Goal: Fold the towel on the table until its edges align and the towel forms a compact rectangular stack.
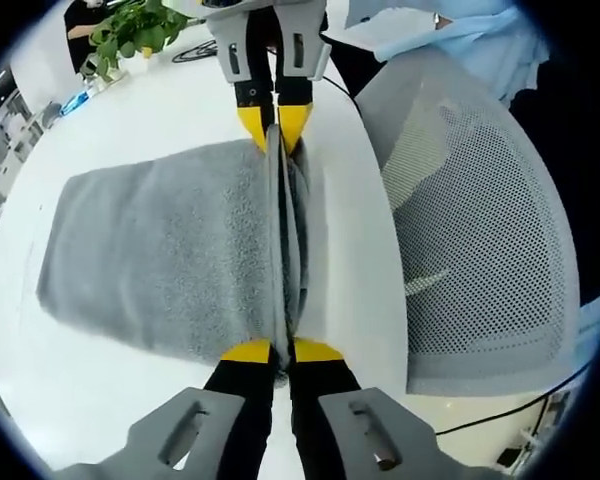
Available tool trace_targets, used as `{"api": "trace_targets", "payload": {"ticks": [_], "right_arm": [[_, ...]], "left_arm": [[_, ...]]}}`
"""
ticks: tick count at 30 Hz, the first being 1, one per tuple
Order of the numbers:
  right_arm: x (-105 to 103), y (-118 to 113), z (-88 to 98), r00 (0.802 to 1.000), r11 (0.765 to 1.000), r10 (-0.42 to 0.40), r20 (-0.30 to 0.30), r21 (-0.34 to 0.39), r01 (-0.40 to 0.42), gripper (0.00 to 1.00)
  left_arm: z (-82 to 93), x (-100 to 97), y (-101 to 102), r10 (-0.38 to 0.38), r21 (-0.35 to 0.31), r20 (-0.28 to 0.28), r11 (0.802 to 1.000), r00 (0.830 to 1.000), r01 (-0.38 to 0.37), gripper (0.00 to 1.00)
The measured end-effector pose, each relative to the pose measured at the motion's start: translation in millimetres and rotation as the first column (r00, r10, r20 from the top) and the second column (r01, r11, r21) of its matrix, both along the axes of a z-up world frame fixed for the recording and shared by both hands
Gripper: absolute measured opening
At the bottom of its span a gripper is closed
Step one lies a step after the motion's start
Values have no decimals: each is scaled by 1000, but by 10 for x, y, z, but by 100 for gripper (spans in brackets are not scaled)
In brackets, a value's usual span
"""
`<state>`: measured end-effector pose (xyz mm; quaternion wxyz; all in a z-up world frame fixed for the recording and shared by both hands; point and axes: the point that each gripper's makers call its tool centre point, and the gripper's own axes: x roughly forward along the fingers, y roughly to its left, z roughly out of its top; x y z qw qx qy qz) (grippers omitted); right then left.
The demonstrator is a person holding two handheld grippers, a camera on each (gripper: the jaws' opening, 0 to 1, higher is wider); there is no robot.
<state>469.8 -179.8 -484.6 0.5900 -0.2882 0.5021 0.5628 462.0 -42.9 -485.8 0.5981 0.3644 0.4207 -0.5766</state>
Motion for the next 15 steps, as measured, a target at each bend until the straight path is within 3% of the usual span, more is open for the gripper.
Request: {"api": "trace_targets", "payload": {"ticks": [15], "right_arm": [[-304,6,129,998,999,48,-44,5,-47,6]], "left_arm": [[100,-277,13,-42,-5,-45,999,998,42,5]]}}
